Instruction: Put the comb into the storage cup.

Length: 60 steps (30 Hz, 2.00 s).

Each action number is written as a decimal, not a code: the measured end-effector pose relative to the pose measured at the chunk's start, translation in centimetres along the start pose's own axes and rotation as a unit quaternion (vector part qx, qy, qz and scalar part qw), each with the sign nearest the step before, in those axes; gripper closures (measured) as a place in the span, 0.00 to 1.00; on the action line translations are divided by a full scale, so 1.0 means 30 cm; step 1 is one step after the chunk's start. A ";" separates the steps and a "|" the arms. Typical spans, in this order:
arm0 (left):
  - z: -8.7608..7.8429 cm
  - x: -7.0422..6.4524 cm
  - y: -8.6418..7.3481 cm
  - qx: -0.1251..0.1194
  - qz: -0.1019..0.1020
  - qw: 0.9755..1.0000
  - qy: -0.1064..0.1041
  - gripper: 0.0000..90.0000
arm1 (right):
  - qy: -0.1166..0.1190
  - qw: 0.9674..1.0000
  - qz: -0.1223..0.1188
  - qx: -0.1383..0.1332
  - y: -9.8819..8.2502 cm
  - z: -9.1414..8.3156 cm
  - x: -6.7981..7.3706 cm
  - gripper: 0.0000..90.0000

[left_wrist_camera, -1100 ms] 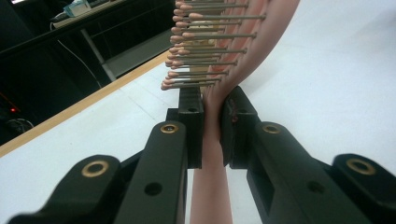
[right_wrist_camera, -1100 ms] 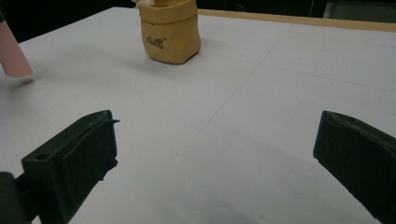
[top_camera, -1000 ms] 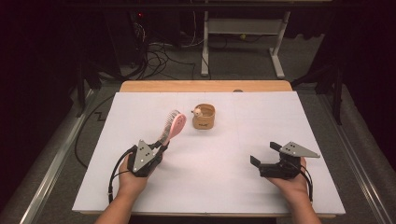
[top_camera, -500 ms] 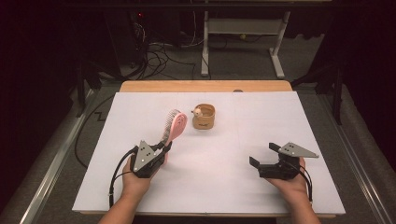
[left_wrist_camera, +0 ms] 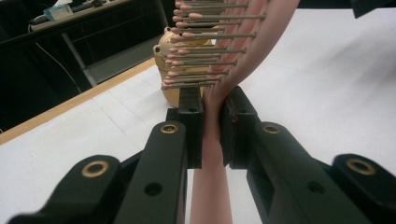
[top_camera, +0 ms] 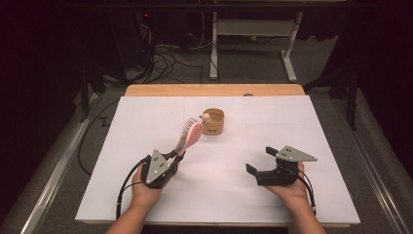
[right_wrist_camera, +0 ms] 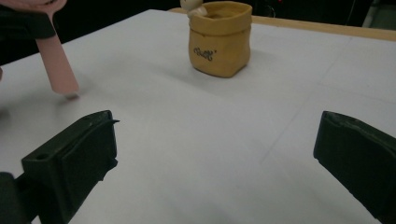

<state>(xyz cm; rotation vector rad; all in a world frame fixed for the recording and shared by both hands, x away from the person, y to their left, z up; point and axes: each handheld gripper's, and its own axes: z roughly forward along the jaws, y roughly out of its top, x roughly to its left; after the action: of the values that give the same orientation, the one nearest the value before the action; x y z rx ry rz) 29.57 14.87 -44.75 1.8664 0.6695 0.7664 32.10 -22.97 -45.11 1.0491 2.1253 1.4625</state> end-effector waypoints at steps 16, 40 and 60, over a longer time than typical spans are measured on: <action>-0.015 0.024 0.000 -0.004 0.001 1.000 0.015 0.90 | 0.021 0.999 -0.032 0.007 0.159 0.164 0.094 0.01; -0.019 -0.044 0.014 -0.008 0.037 0.999 0.035 0.90 | 0.062 0.998 -0.021 0.021 0.118 0.227 0.143 0.01; -0.021 -0.087 0.015 -0.005 0.059 0.998 0.039 0.90 | 0.127 0.992 -0.009 -0.002 0.123 0.204 0.236 0.01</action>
<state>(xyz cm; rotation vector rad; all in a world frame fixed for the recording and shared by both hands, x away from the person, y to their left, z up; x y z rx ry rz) 27.45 13.16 -44.69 1.8867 0.6075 0.9208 32.76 -13.09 -43.41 0.8802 2.2926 1.6683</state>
